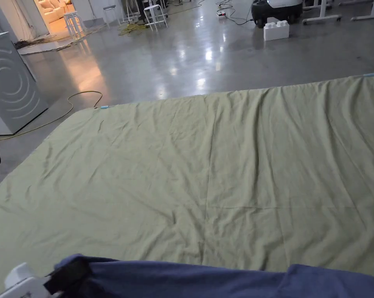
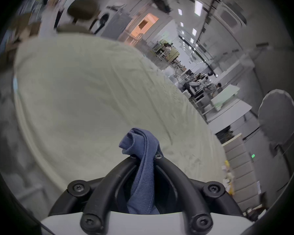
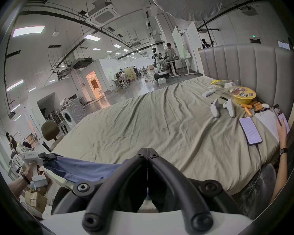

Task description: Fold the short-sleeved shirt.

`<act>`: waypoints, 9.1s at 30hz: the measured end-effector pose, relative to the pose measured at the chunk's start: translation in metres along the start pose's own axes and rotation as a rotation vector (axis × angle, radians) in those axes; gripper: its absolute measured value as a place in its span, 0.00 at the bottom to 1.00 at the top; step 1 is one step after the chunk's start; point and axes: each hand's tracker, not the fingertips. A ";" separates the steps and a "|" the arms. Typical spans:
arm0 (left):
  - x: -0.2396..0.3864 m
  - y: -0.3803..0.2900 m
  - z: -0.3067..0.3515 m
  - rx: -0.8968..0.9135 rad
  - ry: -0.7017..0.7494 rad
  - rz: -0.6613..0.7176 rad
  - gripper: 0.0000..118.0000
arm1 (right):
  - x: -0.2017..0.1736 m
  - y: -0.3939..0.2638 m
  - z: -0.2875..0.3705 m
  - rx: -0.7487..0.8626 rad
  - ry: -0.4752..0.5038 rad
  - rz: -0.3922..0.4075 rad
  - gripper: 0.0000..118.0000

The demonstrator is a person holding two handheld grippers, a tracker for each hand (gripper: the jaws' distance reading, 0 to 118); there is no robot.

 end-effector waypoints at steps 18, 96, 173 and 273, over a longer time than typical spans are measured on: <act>0.223 -0.231 -0.087 -0.353 -0.169 -0.343 0.34 | -0.001 -0.014 0.017 -0.036 -0.040 0.032 0.00; 0.279 -0.225 -0.057 -0.378 -0.523 -0.275 0.33 | 0.019 -0.045 0.032 -0.140 -0.072 0.026 0.00; -0.067 0.100 -0.046 -0.192 0.157 -0.029 0.25 | -0.110 -0.054 -0.179 -0.592 0.279 0.205 0.00; 0.266 -0.099 0.167 0.572 -0.143 -0.761 1.00 | -0.082 0.079 0.000 0.337 0.038 0.327 1.00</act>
